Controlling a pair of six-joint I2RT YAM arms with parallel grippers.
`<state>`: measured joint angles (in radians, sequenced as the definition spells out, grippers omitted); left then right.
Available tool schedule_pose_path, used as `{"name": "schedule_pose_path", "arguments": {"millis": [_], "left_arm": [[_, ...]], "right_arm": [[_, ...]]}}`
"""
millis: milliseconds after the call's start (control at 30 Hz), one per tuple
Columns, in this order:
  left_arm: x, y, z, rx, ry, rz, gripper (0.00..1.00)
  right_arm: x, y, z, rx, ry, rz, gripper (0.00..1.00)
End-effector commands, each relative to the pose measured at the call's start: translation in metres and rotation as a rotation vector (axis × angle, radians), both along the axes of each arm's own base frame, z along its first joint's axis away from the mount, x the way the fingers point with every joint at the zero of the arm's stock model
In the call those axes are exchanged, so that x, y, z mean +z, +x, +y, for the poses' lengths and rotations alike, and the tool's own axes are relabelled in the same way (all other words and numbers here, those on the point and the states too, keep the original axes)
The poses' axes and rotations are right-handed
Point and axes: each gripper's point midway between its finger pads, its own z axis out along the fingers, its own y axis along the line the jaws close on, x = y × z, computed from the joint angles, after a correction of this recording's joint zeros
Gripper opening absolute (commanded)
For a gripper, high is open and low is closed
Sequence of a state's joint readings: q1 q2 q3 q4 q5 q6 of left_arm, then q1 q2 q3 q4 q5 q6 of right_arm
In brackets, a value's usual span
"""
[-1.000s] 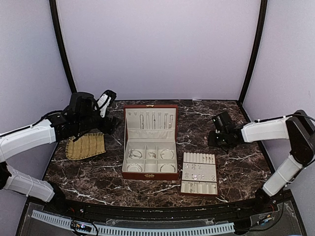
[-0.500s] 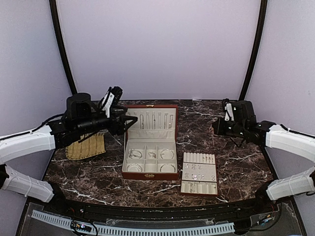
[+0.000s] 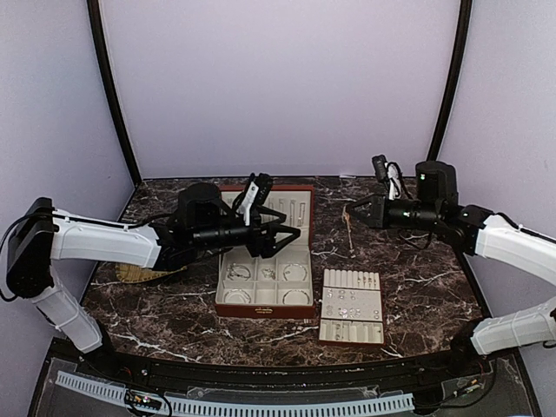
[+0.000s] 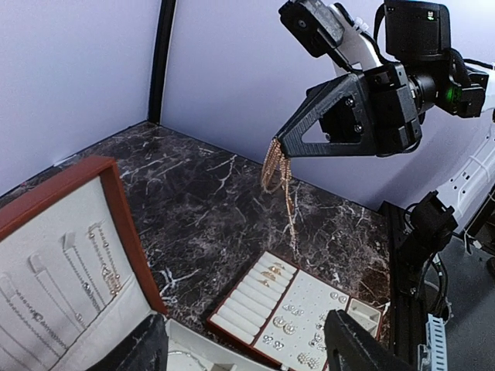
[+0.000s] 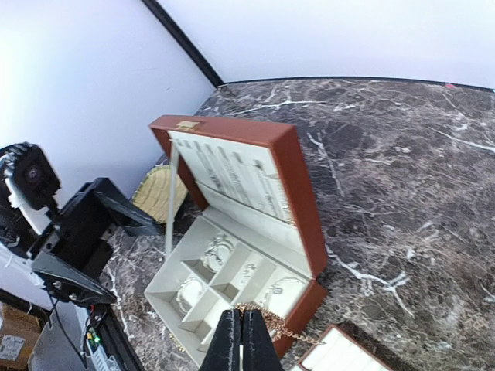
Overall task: Organize the mixed jewelry
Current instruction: Pick up the necklace from the center of the board, then pass from the right arm to the left
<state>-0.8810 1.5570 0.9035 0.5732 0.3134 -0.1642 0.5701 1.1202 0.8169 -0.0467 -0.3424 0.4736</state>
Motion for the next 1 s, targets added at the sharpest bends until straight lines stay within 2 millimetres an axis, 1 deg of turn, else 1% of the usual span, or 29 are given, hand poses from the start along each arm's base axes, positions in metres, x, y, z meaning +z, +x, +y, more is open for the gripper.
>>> {"name": "schedule_pose_path", "arguments": {"millis": [0,100,233,367,567,767,867,967], "left_arm": [[0.044,-0.011,-0.023,-0.092,-0.15,-0.031,0.72],[0.042,-0.017,-0.035,-0.137,-0.164,-0.019,0.73],[0.033,-0.019,-0.046,-0.165,-0.147,0.003,0.73],[0.024,-0.016,-0.053,-0.166,-0.131,0.02,0.79],[0.016,-0.013,-0.066,-0.185,-0.145,0.043,0.79],[0.016,-0.018,-0.077,-0.232,-0.151,0.031,0.79],[0.009,-0.013,-0.081,-0.225,-0.142,0.033,0.79],[0.007,-0.011,-0.085,-0.229,-0.145,0.035,0.79]], "right_arm": [[0.045,-0.014,0.032,0.139,0.104,-0.083,0.0],[0.052,-0.02,0.041,0.178,0.12,-0.092,0.0],[0.061,-0.028,0.051,0.231,0.144,-0.102,0.0],[0.068,-0.034,0.057,0.272,0.164,-0.11,0.0],[0.078,-0.04,0.061,0.311,0.2,-0.115,0.0],[0.087,-0.046,0.06,0.329,0.225,-0.128,0.0],[0.092,-0.049,0.059,0.34,0.244,-0.137,0.0],[0.094,-0.051,0.06,0.35,0.252,-0.138,0.0]]}}
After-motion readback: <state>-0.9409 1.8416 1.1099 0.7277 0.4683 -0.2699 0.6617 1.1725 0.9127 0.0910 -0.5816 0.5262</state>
